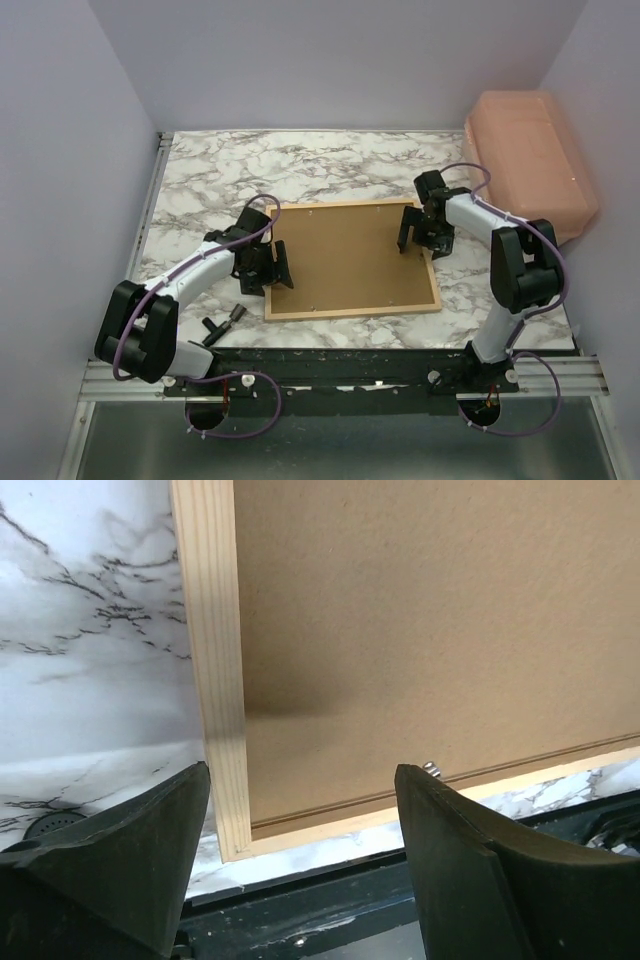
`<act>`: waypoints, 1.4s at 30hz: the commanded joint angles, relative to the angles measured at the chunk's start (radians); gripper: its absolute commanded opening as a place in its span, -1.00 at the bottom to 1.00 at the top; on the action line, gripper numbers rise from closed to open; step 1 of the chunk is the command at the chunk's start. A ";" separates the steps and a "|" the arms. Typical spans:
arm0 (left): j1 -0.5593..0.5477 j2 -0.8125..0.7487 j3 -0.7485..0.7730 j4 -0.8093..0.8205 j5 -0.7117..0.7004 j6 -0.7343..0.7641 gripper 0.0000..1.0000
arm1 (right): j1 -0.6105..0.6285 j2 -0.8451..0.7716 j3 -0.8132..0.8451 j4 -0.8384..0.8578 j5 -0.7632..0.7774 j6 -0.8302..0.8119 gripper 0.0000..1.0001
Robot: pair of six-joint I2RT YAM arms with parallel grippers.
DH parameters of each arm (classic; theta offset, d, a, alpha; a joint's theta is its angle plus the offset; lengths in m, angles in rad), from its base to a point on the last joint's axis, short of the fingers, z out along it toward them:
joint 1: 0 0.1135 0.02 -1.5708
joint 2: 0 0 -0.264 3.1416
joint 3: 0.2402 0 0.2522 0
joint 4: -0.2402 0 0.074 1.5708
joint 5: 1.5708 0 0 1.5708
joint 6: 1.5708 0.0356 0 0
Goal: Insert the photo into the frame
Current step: Adjust the photo frame at the center of the board, then install the photo frame at the center of the board.
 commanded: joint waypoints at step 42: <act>0.242 0.179 0.352 -0.046 -0.051 0.168 0.47 | -0.049 -0.129 -0.014 -0.052 0.048 0.006 0.36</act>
